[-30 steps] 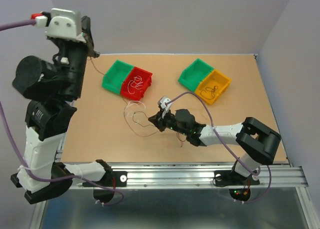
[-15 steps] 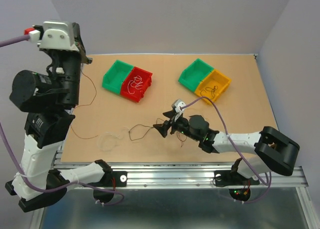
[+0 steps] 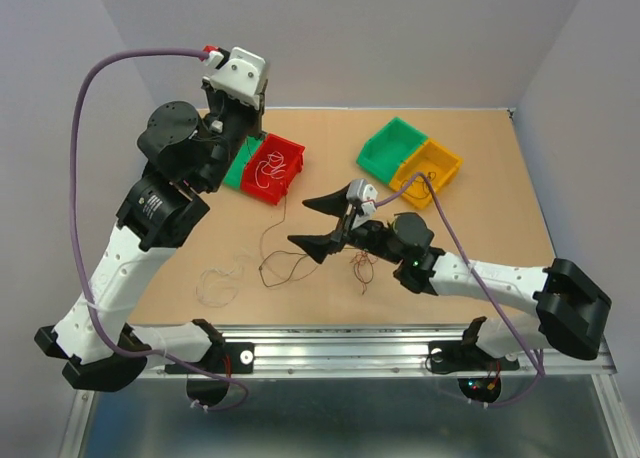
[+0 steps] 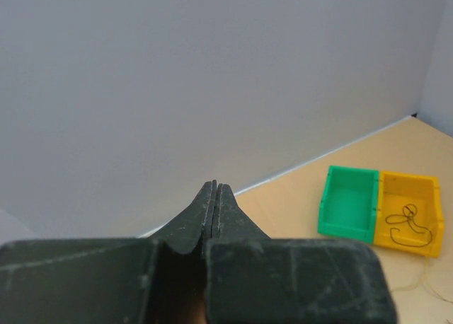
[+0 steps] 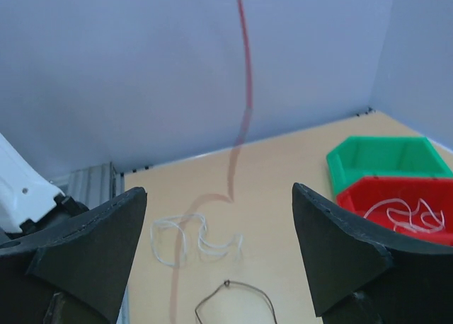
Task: Untangle the cables
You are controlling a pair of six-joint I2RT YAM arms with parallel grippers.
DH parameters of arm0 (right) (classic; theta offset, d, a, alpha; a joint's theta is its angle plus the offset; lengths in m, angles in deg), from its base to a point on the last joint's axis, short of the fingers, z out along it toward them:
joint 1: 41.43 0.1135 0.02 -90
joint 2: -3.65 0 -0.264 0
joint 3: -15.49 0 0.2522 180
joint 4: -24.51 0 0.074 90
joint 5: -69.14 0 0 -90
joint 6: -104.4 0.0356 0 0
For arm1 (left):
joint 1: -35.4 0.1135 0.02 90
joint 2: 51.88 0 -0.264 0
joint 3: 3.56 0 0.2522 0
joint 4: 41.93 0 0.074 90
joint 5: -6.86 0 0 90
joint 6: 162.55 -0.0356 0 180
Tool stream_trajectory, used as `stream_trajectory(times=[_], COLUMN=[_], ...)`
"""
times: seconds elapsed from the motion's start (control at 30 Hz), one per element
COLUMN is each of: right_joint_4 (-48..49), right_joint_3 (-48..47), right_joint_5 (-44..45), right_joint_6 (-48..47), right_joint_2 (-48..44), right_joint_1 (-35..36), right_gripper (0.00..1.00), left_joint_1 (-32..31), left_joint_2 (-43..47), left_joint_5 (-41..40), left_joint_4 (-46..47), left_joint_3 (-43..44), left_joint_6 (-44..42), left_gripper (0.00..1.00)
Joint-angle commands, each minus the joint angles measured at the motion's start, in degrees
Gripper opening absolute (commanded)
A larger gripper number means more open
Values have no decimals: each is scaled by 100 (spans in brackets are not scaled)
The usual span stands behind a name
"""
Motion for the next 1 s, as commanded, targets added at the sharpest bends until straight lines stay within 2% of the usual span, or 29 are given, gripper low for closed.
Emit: stream_trajectory(times=[0.0,0.13,0.23,0.3,0.47,0.57,0.6,0.67,0.77,0.87,0.97], right_joint_4=[388,388,388,388,388,380,380,362,344,327,318], right_joint_3=[-906,-1241,-1364,-1408,-1435,-1391,-1365,-1347,-1329,-1338,-1355], right_joint_5=[-328,-127,269,436,699,1051,1147,1131,710,612,437], right_joint_6=[35,18,-79,-132,-176,-229,-255,-273,-255,-176,-141], right_joint_2=[336,565,724,759,768,733,724,733,768,812,856], right_joint_1=[33,33,33,33,33,33,33,33,33,33,33], right_gripper=[89,88,84,73,59,55,47,39,35,17,18], left_joint_1=[1,1,1,1,1,1,1,-7,1,1,1], left_joint_2=[49,-56,-65,-56,-127,-83,-57,5,14,23,40], left_joint_5=[543,746,956,1158,1379,1353,1370,1476,1537,1537,1529], left_joint_4=[172,120,67,41,-109,-144,-153,-179,-223,-249,-258], left_joint_3=[-8,-105,-175,-306,-491,-588,-614,-676,-702,-685,-659], left_joint_6=[423,590,678,740,837,854,854,872,898,907,907], left_gripper=[0,0,0,0,0,0,0,0,0,0,0])
